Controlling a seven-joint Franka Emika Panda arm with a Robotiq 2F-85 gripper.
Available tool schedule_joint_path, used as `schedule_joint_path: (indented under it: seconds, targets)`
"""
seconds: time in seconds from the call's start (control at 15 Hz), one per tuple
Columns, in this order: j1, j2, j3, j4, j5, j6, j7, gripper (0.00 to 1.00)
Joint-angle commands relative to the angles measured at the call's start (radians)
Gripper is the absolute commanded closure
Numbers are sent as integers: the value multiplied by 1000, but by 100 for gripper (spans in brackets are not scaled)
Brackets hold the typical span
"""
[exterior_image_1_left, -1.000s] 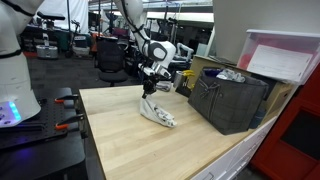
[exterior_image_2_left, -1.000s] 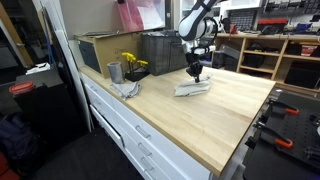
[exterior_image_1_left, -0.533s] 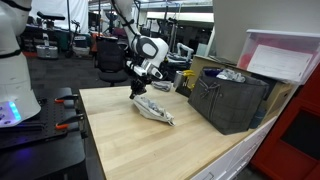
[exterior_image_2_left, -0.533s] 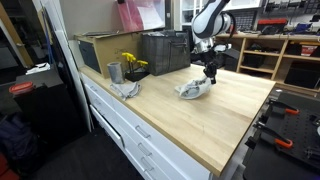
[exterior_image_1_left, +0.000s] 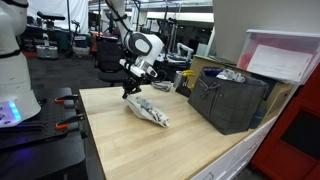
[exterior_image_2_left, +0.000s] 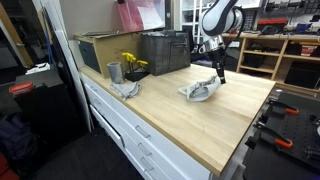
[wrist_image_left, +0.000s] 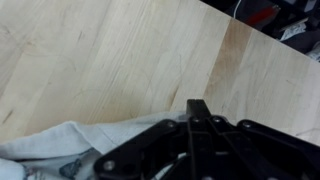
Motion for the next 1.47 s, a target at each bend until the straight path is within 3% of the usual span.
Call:
schedule_joint_path:
  seconds: [0.0, 0.2, 0.27, 0.4, 0.53, 1.0, 1.4]
  targets:
    - [-14, -115, 4, -130, 43, 40, -69, 100]
    - [-12, -153, 7, -190, 94, 74, -184, 100]
    - [-7, -163, 9, -204, 103, 76, -224, 74]
    - [1, -178, 7, -224, 129, 82, -278, 68]
    - [5, -184, -1, -225, 162, 84, -281, 53]
    - [12, -64, -27, -102, 191, 150, -123, 1]
    - [15, 117, 1, 110, 201, 151, 83, 0]
